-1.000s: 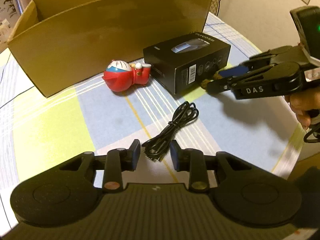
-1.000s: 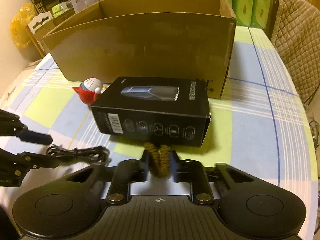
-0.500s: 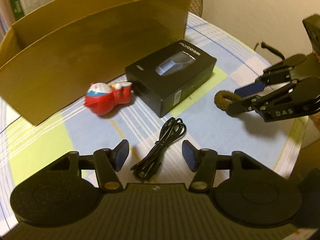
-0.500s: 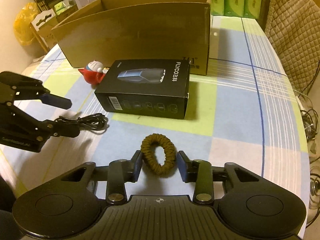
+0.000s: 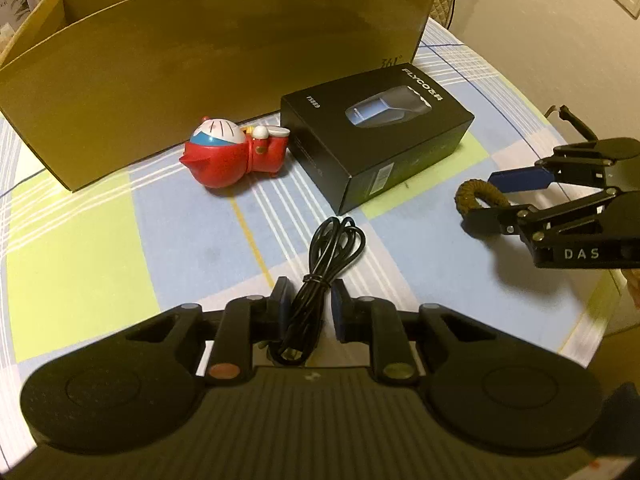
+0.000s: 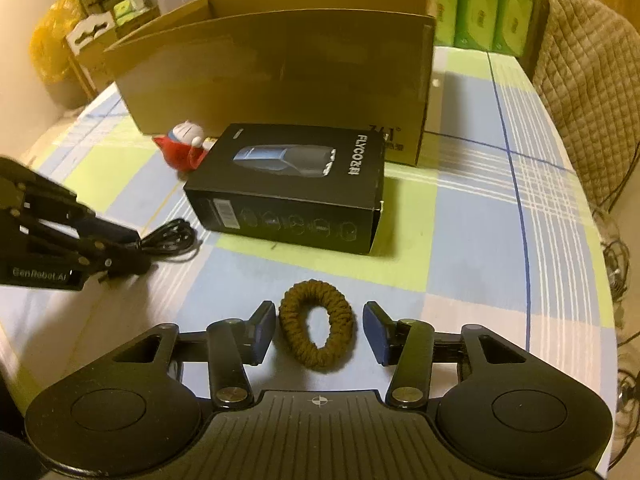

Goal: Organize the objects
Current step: 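Grasp the black USB cable with the left tool while the right tool grasps the brown hair tie, then carry the black cable and brown hair tie over the cardboard box with both tools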

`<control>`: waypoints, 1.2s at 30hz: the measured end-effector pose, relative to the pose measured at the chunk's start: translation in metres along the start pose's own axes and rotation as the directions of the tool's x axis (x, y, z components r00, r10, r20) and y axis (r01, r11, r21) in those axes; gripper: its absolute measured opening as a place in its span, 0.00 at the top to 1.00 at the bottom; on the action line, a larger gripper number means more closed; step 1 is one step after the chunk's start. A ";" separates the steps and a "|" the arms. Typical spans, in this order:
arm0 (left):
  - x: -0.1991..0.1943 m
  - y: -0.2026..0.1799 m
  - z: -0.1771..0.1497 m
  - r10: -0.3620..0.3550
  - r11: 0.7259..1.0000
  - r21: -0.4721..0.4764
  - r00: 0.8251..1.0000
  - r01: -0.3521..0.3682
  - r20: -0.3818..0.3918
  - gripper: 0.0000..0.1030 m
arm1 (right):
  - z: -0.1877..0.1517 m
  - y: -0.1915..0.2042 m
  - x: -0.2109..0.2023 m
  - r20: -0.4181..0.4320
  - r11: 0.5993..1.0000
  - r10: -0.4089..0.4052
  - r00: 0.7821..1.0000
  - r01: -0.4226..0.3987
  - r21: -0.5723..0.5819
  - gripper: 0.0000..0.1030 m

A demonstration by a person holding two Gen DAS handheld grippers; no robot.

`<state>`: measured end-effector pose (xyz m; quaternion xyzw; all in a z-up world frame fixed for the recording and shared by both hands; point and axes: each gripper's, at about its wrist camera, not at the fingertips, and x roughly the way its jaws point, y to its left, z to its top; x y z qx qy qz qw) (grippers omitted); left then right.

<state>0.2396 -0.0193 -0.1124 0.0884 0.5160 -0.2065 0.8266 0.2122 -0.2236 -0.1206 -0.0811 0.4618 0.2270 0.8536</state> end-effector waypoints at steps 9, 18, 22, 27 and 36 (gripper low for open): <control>0.000 -0.012 0.002 0.040 0.999 0.023 0.999 -0.039 -0.016 0.87 | -0.002 0.003 -0.003 -0.007 0.999 -0.033 0.999 0.033 -0.020 0.86; -0.026 -0.010 -0.004 0.059 0.997 -0.057 0.998 -0.058 0.011 0.89 | 0.003 0.002 -0.044 0.048 0.999 -0.019 0.999 0.018 0.030 0.86; -0.046 -0.009 -0.006 0.058 0.993 -0.107 0.997 -0.053 0.042 0.89 | 0.010 0.005 -0.068 0.084 0.999 -0.013 0.996 0.010 0.040 0.86; -0.071 -0.011 -0.008 0.076 0.988 -0.142 0.994 -0.065 0.074 0.89 | 0.016 0.010 -0.096 0.131 0.999 -0.008 0.991 0.002 0.042 0.86; -0.109 -0.020 -0.011 0.077 0.983 -0.173 0.987 -0.052 0.139 0.89 | 0.019 0.024 -0.129 0.179 1.000 -0.009 0.984 0.003 0.030 0.86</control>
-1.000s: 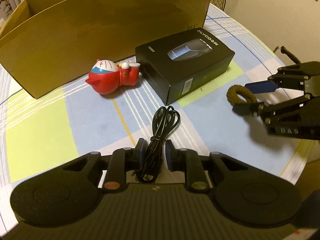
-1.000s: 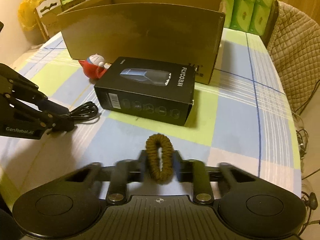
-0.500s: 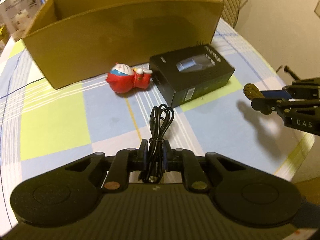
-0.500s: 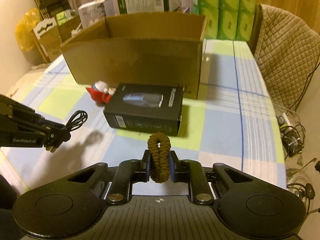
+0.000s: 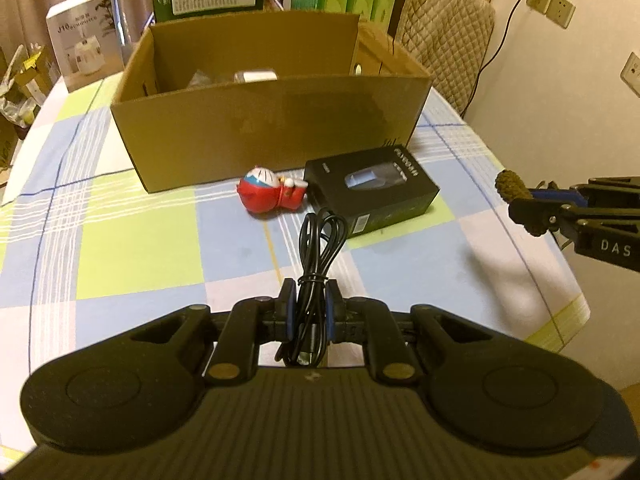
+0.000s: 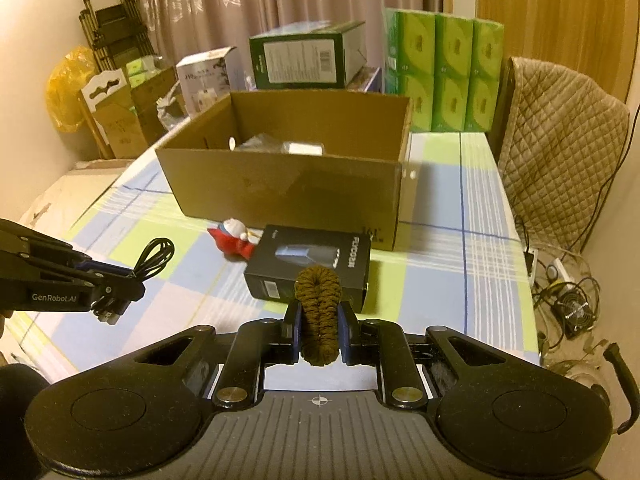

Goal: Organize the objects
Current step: 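Carry the black cable and brown hair tie over the cardboard box with both tools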

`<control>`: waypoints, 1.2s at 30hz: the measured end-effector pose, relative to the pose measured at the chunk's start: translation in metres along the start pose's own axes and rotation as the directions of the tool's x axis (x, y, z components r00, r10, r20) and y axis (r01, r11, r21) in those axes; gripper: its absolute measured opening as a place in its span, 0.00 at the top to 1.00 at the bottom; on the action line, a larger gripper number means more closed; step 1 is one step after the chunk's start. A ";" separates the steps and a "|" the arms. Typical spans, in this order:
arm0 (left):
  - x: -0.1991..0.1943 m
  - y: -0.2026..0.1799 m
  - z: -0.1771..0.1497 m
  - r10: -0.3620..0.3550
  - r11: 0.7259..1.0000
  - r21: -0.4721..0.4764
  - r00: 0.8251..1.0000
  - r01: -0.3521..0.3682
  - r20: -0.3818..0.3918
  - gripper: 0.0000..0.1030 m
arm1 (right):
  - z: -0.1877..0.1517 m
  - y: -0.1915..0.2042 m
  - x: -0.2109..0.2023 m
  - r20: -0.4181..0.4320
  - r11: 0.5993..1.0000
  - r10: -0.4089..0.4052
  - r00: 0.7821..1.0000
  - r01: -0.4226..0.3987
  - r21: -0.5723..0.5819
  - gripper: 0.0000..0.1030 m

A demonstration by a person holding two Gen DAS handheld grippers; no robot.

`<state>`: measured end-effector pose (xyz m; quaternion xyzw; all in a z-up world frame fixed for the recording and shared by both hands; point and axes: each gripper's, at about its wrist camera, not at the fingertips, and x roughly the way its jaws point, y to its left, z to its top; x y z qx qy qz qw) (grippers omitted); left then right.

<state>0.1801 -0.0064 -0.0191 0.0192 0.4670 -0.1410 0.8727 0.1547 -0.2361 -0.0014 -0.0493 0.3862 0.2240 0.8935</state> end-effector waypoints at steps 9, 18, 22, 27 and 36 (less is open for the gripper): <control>-0.031 -0.007 0.003 0.001 1.000 -0.009 0.999 0.000 0.052 0.89 | 0.006 0.010 -0.021 0.035 1.000 0.010 0.999 -0.010 -0.010 0.86; -0.046 -0.010 0.002 -0.002 1.000 -0.015 0.997 0.003 0.076 0.89 | 0.009 0.013 -0.032 0.053 1.000 0.011 0.999 -0.010 -0.019 0.86; -0.049 -0.012 0.002 -0.006 1.000 -0.014 0.996 0.008 0.084 0.89 | 0.008 0.013 -0.034 0.056 1.000 0.009 0.998 -0.008 -0.020 0.86; -0.050 -0.014 0.004 -0.009 1.000 -0.014 0.996 0.010 0.088 0.89 | 0.008 0.010 -0.035 0.057 1.000 0.009 0.998 -0.008 -0.018 0.86; -0.047 -0.017 0.006 -0.018 1.000 -0.014 0.996 0.019 0.086 0.89 | 0.008 0.010 -0.034 0.052 1.000 0.009 0.999 -0.008 -0.018 0.86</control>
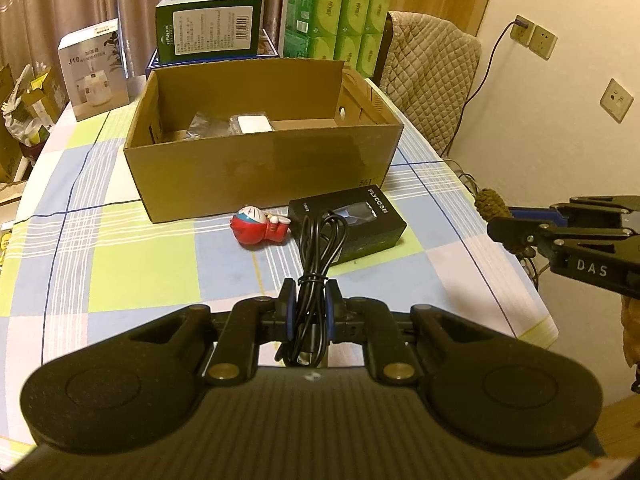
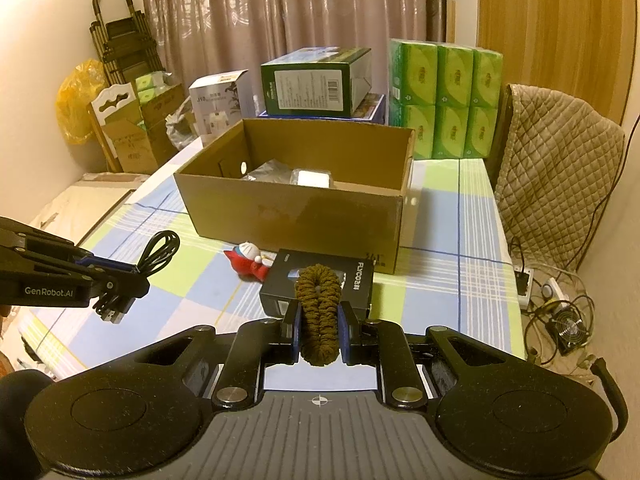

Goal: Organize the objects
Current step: 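Carry the black cable and brown hair tie over the cardboard box with both tools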

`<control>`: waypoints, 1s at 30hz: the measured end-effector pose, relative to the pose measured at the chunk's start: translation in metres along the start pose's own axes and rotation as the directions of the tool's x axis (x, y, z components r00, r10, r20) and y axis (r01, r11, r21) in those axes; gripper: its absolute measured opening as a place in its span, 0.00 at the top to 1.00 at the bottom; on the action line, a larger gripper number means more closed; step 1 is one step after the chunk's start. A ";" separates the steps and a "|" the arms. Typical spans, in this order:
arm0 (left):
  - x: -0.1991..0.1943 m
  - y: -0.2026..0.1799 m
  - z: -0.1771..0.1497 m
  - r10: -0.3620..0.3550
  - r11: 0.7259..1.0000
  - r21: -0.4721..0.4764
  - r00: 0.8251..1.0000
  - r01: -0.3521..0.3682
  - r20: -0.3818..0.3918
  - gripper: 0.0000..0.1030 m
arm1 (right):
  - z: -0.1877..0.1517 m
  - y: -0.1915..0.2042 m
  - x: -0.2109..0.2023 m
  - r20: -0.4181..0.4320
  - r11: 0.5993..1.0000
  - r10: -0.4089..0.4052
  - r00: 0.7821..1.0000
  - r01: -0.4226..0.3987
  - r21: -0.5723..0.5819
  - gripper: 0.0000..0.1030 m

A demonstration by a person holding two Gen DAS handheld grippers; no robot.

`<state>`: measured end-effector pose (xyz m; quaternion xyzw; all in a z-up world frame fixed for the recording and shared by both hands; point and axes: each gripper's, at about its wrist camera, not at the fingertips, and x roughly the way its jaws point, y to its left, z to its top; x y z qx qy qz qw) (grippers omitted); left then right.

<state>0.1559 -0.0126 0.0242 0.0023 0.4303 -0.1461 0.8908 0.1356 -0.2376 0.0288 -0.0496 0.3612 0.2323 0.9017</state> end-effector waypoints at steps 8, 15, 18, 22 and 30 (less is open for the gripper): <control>0.001 0.000 0.002 -0.006 1.000 0.001 1.000 0.006 0.000 0.89 | 0.005 0.000 0.002 -0.003 1.000 0.000 1.000 0.000 -0.008 0.86; 0.001 0.006 0.018 -0.008 1.000 0.010 1.000 0.008 0.008 0.89 | 0.028 -0.004 0.013 -0.005 1.000 0.001 1.000 -0.001 -0.012 0.86; 0.002 0.009 0.029 -0.009 1.000 0.012 1.000 0.009 0.013 0.89 | 0.041 -0.006 0.018 -0.002 1.000 0.001 1.000 -0.001 -0.023 0.86; 0.003 0.016 0.049 -0.014 1.000 0.010 1.000 0.014 0.024 0.89 | 0.057 -0.010 0.028 -0.004 1.000 0.008 1.000 -0.008 -0.028 0.86; 0.015 0.029 0.096 -0.011 1.000 0.030 0.999 0.010 0.035 0.89 | 0.095 -0.021 0.055 0.000 0.999 0.024 1.000 -0.024 -0.035 0.86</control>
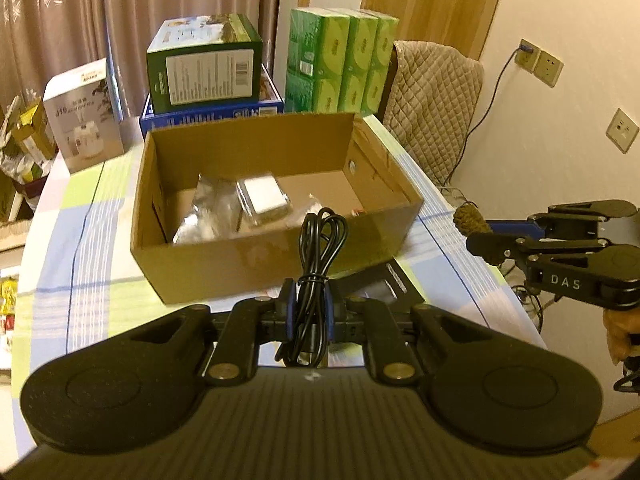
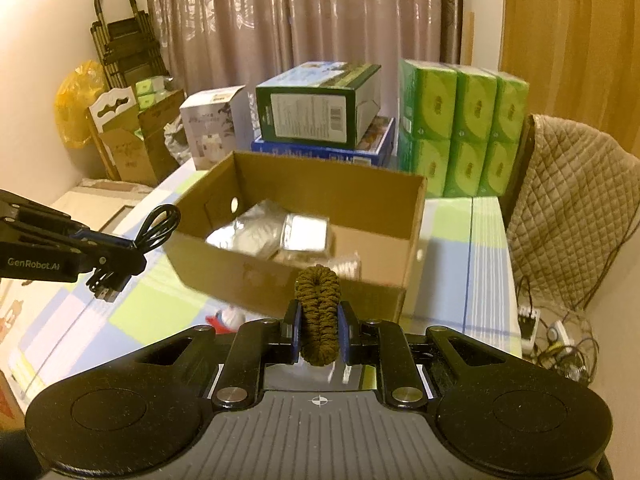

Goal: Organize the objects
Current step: 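Carry the black cable and brown hair tie over the cardboard box with both tools, then open the left tool to drop the cable while the right tool drops the hair tie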

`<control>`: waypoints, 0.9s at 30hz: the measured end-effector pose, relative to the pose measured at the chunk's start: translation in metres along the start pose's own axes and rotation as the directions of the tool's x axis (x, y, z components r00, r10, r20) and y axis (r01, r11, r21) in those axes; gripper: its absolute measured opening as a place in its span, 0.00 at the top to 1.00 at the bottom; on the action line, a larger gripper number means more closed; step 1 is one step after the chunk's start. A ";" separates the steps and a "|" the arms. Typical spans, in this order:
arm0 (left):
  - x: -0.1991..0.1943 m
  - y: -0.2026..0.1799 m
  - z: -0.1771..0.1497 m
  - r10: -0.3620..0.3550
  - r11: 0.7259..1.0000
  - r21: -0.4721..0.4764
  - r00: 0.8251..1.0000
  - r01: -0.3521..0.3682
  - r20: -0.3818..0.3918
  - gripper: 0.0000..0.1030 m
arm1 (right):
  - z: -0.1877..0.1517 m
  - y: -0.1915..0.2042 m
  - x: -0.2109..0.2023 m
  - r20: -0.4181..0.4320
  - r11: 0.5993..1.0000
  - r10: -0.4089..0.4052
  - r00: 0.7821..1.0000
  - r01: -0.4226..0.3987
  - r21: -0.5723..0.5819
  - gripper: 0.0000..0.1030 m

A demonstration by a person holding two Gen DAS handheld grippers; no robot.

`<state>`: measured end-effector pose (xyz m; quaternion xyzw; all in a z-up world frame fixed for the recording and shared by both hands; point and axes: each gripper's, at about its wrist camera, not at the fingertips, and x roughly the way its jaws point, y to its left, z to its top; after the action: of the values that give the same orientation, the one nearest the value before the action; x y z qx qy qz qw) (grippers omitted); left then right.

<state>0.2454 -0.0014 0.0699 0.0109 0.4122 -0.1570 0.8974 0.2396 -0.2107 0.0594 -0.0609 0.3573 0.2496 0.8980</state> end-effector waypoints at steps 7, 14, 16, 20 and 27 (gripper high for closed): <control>0.025 0.022 0.043 0.019 1.000 -0.010 1.000 -0.019 0.013 0.89 | 0.044 -0.011 0.035 0.019 1.000 0.022 1.000 -0.022 0.011 0.86; 0.063 0.041 0.070 0.028 0.999 -0.026 1.000 -0.028 0.005 0.89 | 0.065 -0.019 0.081 0.013 1.000 0.018 1.000 -0.018 0.020 0.86; 0.075 0.046 0.074 0.027 0.999 -0.039 1.000 -0.027 0.008 0.89 | 0.065 -0.022 0.092 0.009 0.999 0.017 1.000 -0.017 0.034 0.86; 0.097 0.054 0.078 0.017 0.998 -0.059 1.000 -0.017 0.011 0.89 | 0.063 -0.031 0.113 -0.008 0.998 0.022 1.000 -0.021 0.054 0.86; 0.116 0.068 0.079 0.047 0.993 -0.106 0.998 -0.044 0.029 0.63 | 0.056 -0.045 0.130 -0.020 0.996 0.022 1.000 -0.020 0.088 0.86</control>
<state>0.3944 0.0193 0.0286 -0.0296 0.4055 -0.1148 0.9064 0.3769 -0.1806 0.0103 -0.0205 0.3779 0.2425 0.8933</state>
